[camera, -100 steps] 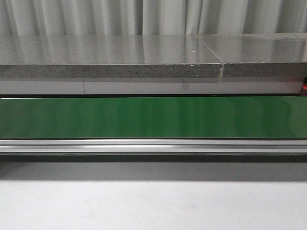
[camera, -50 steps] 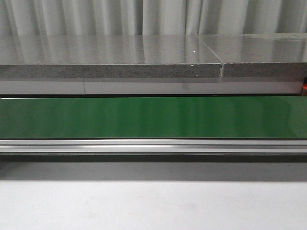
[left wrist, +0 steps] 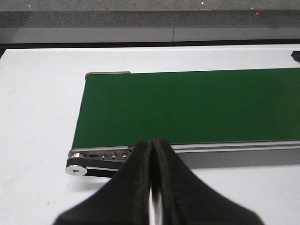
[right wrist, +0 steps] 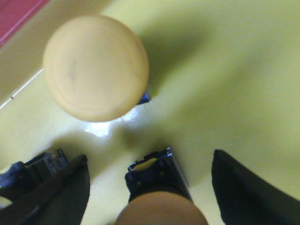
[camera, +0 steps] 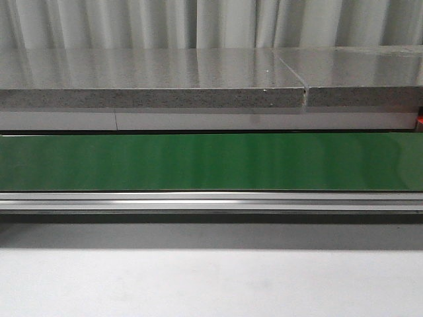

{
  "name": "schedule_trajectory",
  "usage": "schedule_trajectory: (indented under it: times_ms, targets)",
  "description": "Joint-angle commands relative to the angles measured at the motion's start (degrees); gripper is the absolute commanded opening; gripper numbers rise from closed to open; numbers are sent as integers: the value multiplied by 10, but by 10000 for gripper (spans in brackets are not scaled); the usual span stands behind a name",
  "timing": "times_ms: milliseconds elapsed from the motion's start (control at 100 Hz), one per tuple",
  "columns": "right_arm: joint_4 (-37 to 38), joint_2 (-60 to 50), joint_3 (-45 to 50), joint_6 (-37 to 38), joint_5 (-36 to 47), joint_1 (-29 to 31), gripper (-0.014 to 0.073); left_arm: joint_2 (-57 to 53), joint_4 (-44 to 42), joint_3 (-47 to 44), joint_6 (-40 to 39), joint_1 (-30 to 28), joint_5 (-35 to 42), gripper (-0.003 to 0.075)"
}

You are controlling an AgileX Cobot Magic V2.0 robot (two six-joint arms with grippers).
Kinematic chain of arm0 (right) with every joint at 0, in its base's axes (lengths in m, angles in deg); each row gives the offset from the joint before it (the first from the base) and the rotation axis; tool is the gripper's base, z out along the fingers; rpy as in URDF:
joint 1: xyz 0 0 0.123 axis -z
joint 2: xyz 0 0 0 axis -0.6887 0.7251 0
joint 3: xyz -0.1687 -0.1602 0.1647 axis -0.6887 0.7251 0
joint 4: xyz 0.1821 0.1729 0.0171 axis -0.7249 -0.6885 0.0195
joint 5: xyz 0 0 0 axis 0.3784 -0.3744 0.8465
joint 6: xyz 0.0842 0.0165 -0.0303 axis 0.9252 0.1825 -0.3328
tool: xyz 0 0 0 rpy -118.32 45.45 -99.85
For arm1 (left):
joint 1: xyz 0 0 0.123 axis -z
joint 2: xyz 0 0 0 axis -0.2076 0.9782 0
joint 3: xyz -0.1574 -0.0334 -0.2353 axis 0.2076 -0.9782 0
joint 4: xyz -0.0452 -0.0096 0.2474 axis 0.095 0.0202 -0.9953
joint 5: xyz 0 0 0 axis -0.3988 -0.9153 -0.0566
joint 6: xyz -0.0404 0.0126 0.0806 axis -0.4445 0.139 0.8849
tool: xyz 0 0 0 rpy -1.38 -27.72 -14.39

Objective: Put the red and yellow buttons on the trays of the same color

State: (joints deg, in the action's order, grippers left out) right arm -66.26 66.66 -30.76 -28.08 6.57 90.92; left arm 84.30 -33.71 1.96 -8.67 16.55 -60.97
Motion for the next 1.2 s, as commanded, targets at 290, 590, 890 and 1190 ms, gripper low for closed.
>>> schedule_trajectory:
  times_ms: [290, 590, 890, 1190]
  targets:
    - [2, -114, -12, -3, 10, 2, 547, 4, 6, 15, -5, 2, 41, -19]
    - [-4, -195, -12, -3, 42, -51, 540, 4, 6, 15, -5, 2, 41, -19]
    - [-4, -279, -12, -3, 80, -172, 540, 4, 6, 15, -5, 2, 41, -19]
    - [23, -355, -12, -3, 77, -335, 540, 4, 6, 15, -5, 2, 41, -19]
